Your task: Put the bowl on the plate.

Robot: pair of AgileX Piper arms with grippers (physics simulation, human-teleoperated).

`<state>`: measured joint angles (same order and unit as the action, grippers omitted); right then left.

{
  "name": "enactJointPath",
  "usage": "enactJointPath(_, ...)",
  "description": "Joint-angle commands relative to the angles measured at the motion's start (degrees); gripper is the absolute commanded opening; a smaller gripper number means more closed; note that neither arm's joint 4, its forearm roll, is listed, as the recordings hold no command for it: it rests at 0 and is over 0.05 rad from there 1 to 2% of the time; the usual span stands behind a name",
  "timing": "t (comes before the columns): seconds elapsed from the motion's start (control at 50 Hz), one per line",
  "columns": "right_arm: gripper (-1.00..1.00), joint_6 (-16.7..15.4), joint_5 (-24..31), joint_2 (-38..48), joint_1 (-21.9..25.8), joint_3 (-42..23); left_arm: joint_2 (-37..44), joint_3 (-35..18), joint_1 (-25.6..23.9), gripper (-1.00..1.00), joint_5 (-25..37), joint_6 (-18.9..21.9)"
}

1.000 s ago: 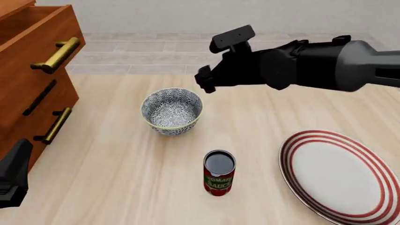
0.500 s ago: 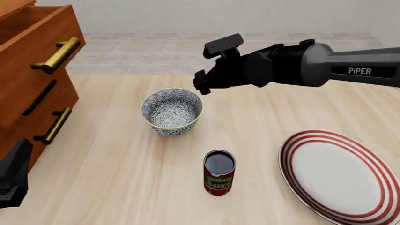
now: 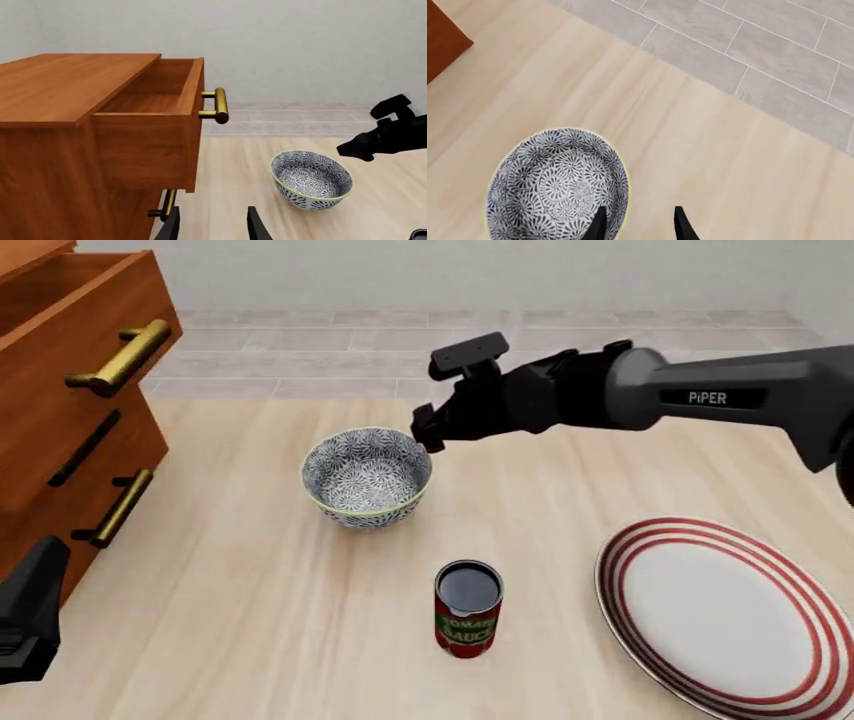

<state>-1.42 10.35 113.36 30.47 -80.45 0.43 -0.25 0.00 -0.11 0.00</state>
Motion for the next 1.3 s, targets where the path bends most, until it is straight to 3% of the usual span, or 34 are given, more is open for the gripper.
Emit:
enactJointPath(0.02,1.0,0.3,0.06,2.05,-0.29,-1.04,0.0,0.0,0.0,1.0,0.0,0.0)
enactJointPath(1.3,1.0,3.58,-2.74,7.84,1.53,0.37,0.0,0.0,0.0,1.0,0.0,0.0)
